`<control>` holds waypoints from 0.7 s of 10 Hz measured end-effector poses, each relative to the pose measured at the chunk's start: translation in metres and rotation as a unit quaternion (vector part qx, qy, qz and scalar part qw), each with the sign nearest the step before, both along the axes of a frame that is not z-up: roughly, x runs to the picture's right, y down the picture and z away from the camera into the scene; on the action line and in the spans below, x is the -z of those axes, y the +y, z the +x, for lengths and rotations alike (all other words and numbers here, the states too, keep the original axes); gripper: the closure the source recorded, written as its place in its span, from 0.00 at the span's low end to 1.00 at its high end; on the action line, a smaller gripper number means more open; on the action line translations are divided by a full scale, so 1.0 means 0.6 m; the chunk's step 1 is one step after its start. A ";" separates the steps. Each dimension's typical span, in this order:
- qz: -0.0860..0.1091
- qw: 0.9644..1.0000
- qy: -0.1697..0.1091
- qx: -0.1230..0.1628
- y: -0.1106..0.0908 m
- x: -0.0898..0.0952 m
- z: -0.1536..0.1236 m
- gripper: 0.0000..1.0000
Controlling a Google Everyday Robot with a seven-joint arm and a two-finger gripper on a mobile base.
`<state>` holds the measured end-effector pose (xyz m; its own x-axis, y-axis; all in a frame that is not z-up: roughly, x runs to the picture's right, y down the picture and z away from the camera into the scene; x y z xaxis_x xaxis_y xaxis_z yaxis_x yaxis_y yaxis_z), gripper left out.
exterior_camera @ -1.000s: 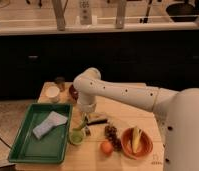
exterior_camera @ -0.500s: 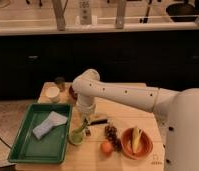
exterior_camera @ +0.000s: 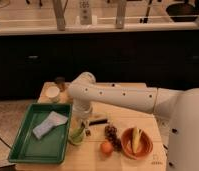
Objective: Place pepper in plastic cup
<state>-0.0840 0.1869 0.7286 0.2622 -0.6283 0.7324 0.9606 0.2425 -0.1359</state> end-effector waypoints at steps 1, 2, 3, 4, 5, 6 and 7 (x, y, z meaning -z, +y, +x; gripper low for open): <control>0.002 1.000 -0.005 0.007 0.009 0.008 -0.007 1.00; 0.002 1.000 -0.007 0.012 0.015 0.013 -0.010 1.00; 0.002 1.000 -0.011 0.019 0.021 0.017 -0.018 1.00; 0.002 1.000 -0.016 0.027 0.026 0.021 -0.029 0.99; 0.001 0.999 -0.016 0.030 0.029 0.023 -0.032 0.95; -0.001 0.999 -0.015 0.036 0.033 0.024 -0.034 0.86; -0.003 0.999 -0.017 0.042 0.037 0.026 -0.041 0.74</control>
<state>-0.1084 0.2091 0.7132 0.1835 -0.6426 0.7439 0.9817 0.1593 -0.1045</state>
